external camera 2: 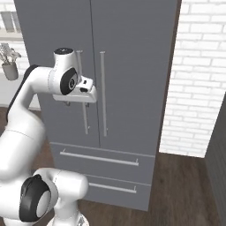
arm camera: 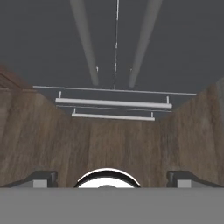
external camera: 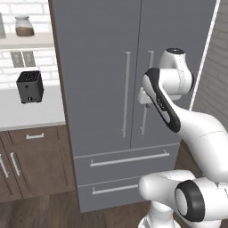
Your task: Take the strawberry from the fridge and place it on top of the pancake, located on the dining counter.
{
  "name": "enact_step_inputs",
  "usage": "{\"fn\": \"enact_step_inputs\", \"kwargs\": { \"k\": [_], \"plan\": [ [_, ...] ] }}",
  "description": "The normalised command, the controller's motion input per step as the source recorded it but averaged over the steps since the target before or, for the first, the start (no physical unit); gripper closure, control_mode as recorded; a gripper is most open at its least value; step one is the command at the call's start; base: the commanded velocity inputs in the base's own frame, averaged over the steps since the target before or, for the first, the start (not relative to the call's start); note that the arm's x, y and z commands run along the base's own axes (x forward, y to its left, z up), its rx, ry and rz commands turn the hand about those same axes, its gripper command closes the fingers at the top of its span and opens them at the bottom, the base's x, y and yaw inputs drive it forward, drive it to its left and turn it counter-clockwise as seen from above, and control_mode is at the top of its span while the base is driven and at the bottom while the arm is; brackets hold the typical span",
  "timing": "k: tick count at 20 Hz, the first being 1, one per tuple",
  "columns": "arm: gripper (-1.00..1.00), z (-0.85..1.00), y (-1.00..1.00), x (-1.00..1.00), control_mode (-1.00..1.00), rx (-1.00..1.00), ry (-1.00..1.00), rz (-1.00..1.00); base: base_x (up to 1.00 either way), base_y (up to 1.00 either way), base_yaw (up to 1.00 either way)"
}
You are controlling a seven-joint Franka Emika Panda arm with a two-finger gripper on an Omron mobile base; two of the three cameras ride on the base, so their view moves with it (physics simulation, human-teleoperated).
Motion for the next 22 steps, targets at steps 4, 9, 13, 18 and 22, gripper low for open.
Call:
{"fn": "enact_step_inputs", "kwargs": {
  "k": [4,9,13,18,22],
  "plan": [
    [-1.00,-0.05,0.00,0.04,-1.00,0.00,0.00,0.00,0.01,-0.01,0.00],
    [-1.00,-0.08,-0.13,0.19,-1.00,0.02,-0.28,0.09,0.00,0.00,0.00],
    [-1.00,0.15,-0.47,0.00,-1.00,0.11,-0.59,0.19,0.00,0.00,0.00],
    [-1.00,0.32,-0.03,0.38,-1.00,0.11,-0.18,0.00,0.00,0.00,0.00],
    [-1.00,0.09,0.08,0.58,-1.00,0.07,-0.18,0.00,0.00,0.00,0.00]
  ]
}}
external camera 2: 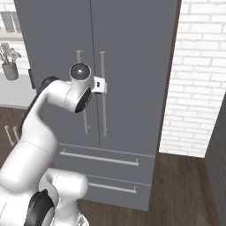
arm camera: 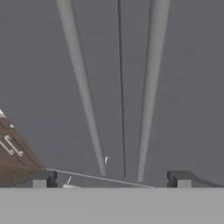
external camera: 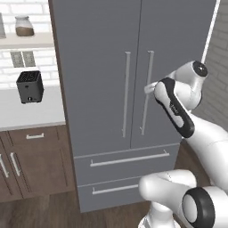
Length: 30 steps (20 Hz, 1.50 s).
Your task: Take the strawberry from the fridge and place it on top of the pancake, located on the dining counter.
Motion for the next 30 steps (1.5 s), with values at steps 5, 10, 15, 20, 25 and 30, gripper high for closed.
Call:
{"fn": "enact_step_inputs", "kwargs": {
  "k": [5,10,15,20,25,30],
  "plan": [
    [-1.00,0.07,0.01,0.63,-1.00,0.01,-0.05,-0.05,0.00,0.00,0.00],
    [-1.00,0.00,-0.11,0.67,-1.00,0.00,0.02,-0.14,0.00,0.00,0.00],
    [-1.00,0.00,-0.17,0.66,-1.00,0.00,0.03,-0.10,0.00,0.00,0.00],
    [-1.00,-0.06,-0.09,0.65,-1.00,0.00,0.00,-0.03,0.00,0.00,0.00],
    [-1.00,-0.22,-0.01,0.30,-1.00,0.00,-0.05,0.00,0.00,0.00,0.00],
    [-1.00,-0.15,0.00,0.39,-1.00,0.00,-0.02,0.00,0.00,0.00,0.00]
  ]
}}
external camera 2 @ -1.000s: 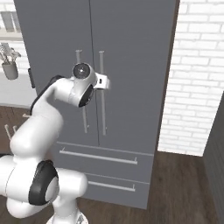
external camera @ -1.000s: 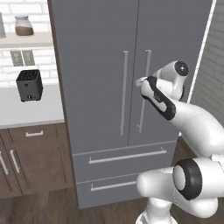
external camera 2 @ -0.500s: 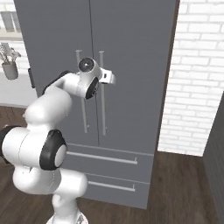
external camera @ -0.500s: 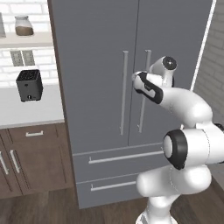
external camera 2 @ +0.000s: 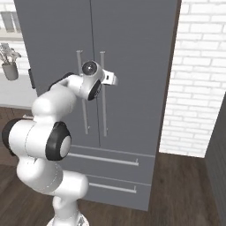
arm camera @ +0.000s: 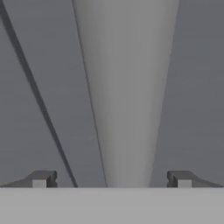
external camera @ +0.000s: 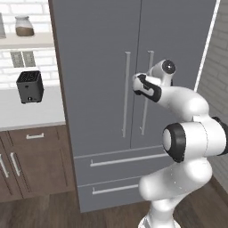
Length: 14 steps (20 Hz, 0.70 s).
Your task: Take the strawberry from the fridge and place it on top of the pancake, located on the dining counter.
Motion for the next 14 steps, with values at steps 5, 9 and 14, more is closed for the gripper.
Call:
{"fn": "enact_step_inputs", "kwargs": {
  "k": [5,9,14],
  "plan": [
    [-1.00,-0.12,0.00,0.70,-1.00,0.00,0.01,0.00,0.00,0.00,0.00],
    [1.00,-0.18,0.00,0.68,-1.00,0.00,0.03,0.00,0.00,0.00,0.00],
    [1.00,-0.19,-0.04,0.23,-1.00,-0.02,0.10,0.00,0.00,0.00,0.00]
  ]
}}
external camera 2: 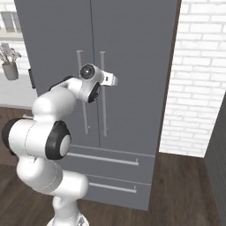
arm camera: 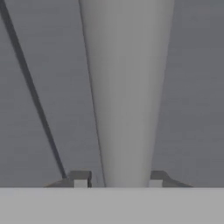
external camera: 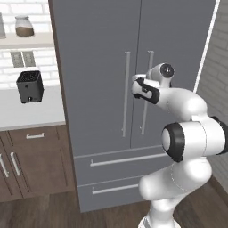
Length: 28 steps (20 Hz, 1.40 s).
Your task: Take the strawberry from the fridge and place it on top of the pancake, located on the dining counter.
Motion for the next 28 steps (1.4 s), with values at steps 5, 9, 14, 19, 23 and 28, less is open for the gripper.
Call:
{"fn": "enact_step_inputs", "kwargs": {
  "k": [5,9,14,19,23,28],
  "plan": [
    [1.00,0.16,-0.63,-0.43,-1.00,0.00,0.02,0.00,0.00,0.00,0.00],
    [1.00,0.44,-0.92,-0.73,-1.00,0.00,0.00,0.00,0.00,0.00,0.00],
    [1.00,0.29,-1.00,-0.67,-1.00,0.01,0.04,0.00,0.00,0.00,0.00],
    [1.00,0.03,-0.97,-0.42,-1.00,0.02,0.13,0.00,0.00,0.00,0.00],
    [-1.00,-0.19,-0.57,-0.14,-1.00,0.00,0.10,-0.03,0.00,0.00,0.00],
    [-1.00,0.07,-0.46,-0.47,-1.00,0.01,-0.04,0.00,0.00,0.00,0.00]
  ]
}}
